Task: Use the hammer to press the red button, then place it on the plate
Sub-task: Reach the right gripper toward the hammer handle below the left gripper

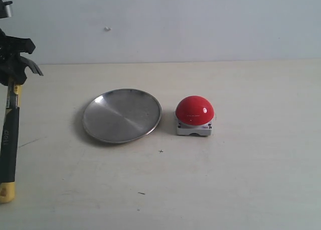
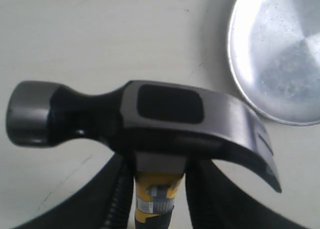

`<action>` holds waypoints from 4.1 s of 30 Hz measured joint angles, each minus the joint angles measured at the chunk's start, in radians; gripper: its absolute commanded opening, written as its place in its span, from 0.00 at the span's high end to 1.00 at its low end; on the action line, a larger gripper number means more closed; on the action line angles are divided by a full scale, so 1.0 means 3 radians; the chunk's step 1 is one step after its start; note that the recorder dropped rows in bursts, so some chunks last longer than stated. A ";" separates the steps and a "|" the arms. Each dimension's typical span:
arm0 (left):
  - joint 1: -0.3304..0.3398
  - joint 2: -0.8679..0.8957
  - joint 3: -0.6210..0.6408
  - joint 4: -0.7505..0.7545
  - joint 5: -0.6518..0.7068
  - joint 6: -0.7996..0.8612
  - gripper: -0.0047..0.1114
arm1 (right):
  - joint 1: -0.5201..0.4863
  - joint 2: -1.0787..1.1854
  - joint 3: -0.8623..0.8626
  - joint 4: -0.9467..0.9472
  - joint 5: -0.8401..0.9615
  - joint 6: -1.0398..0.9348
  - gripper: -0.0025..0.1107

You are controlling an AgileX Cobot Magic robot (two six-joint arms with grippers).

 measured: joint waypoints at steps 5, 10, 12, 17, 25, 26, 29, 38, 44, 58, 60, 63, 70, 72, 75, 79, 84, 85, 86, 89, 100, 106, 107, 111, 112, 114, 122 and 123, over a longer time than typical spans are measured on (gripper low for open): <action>-0.0020 0.0000 -0.0006 -0.0117 0.0000 0.0026 0.96 | 0.0299 0.0681 -0.0199 -0.0114 -0.0218 -0.0014 0.98; -0.0020 0.0006 -0.0115 -0.0124 0.0002 0.0060 0.96 | 0.0513 0.1568 -0.0483 -0.0277 -0.0323 -0.0014 0.98; -0.0020 0.0006 -0.0172 -0.0124 0.0002 0.0068 0.96 | 0.0586 0.1901 -0.0630 -0.0355 -0.0330 -0.0014 0.98; -0.0020 0.0006 -0.0280 -0.0124 0.0002 0.0080 0.96 | 0.0740 0.2709 -0.1004 -0.0534 -0.0337 -0.0014 0.98; -0.0020 0.0006 -0.0352 -0.0124 0.0007 0.0085 0.96 | 0.0799 0.3802 -0.1566 -0.1055 -0.0494 0.0102 0.98; -0.0020 0.0006 -0.0352 -0.0124 0.0007 0.0085 0.96 | 0.0799 0.3932 -0.1649 -0.1192 -0.0510 0.0191 0.98; -0.0020 0.0006 -0.0352 -0.0124 0.0007 0.0085 0.96 | 0.0801 0.4244 -0.1879 -0.1735 -0.0533 0.0578 0.98; -0.0020 0.0006 -0.0352 -0.0141 0.0007 0.0092 0.96 | 0.0801 0.4787 -0.2358 -0.3600 -0.1404 0.2135 0.98; -0.0020 0.0006 -0.0352 -0.0266 0.0007 0.0147 0.96 | 0.0801 0.5152 -0.2547 -0.3748 -0.2252 0.2243 0.98; -0.0020 0.0006 -0.0352 -0.0287 0.0007 0.0159 0.96 | 0.0831 0.6153 -0.3543 -0.4035 -0.2671 0.2690 0.60; -0.0020 0.0006 -0.0352 -0.0287 0.0007 0.0159 0.96 | 0.0886 0.6240 -0.3673 -0.4035 -0.2677 0.2690 0.54; -0.0020 0.0006 -0.0352 -0.0287 0.0007 0.0159 0.96 | 0.1012 0.6404 -0.3869 -0.3994 -0.2662 0.2690 0.52; -0.0020 0.0006 -0.0352 -0.0292 0.0007 0.0159 0.96 | 0.1277 0.6710 -0.4254 -0.3586 -0.2655 0.2508 0.52; -0.0020 0.0006 -0.0352 -0.0300 0.0007 0.0165 0.96 | 0.1306 0.6774 -0.4336 -0.3570 -0.2655 0.2439 0.47; -0.0020 0.0006 -0.0352 -0.0335 0.0007 0.0172 0.96 | 0.1340 0.6862 -0.4493 -0.3601 -0.2494 0.2571 0.45; -0.0020 0.0006 -0.0352 -0.0335 0.0007 0.0172 0.96 | 0.1345 0.6994 -0.4738 -0.3915 -0.2262 0.2990 0.45; -0.0020 0.0006 -0.0352 -0.0335 0.0007 0.0178 0.96 | 0.1345 0.7114 -0.4958 -0.4303 -0.2248 0.3249 0.45; -0.0020 0.0006 -0.0352 -0.0335 0.0007 0.0178 0.96 | 0.1345 0.7130 -0.4982 -0.4338 -0.2248 0.3264 0.45; -0.0020 0.0006 -0.0352 -0.0335 0.0007 0.0184 0.96 | 0.1345 0.7157 -0.5006 -0.4372 -0.2239 0.3297 0.45; -0.0020 0.0006 -0.0352 -0.0335 0.0007 0.0184 0.96 | 0.1345 0.7171 -0.5018 -0.4401 -0.2210 0.3387 0.42; -0.0020 0.0051 -0.0352 -0.0354 0.0007 0.0162 0.96 | 0.1345 0.7171 -0.5018 -0.4439 -0.2170 0.3639 0.41; -0.0020 0.0215 -0.0300 -0.0341 0.0002 0.0149 0.96 | 0.1345 0.7171 -0.5018 -0.4445 -0.2111 0.3690 0.41; -0.0020 0.0221 -0.0294 -0.0341 0.0002 0.0149 0.96 | 0.1345 0.7171 -0.5018 -0.4444 -0.2111 0.3709 0.41; -0.0020 0.0228 -0.0294 -0.0347 0.0002 0.0143 0.96 | 0.1345 0.7171 -0.5018 -0.4494 -0.2105 0.3798 0.41; -0.0020 0.0228 -0.0294 -0.0347 0.0002 0.0143 0.96 | 0.1345 0.7171 -0.5018 -0.4507 -0.2105 0.3828 0.41; -0.0020 0.0228 -0.0294 -0.0347 0.0002 0.0136 0.96 | 0.1345 0.7171 -0.5018 -0.4524 -0.2098 0.3887 0.41; -0.0020 0.0228 -0.0294 -0.0431 0.0002 0.0124 0.96 | 0.1393 0.7285 -0.5156 -0.4546 -0.2143 0.4016 0.41; -0.0028 0.0228 -0.0294 -0.0431 0.0002 0.0124 0.96 | 0.1417 0.7317 -0.5215 -0.4546 -0.2149 0.4061 0.41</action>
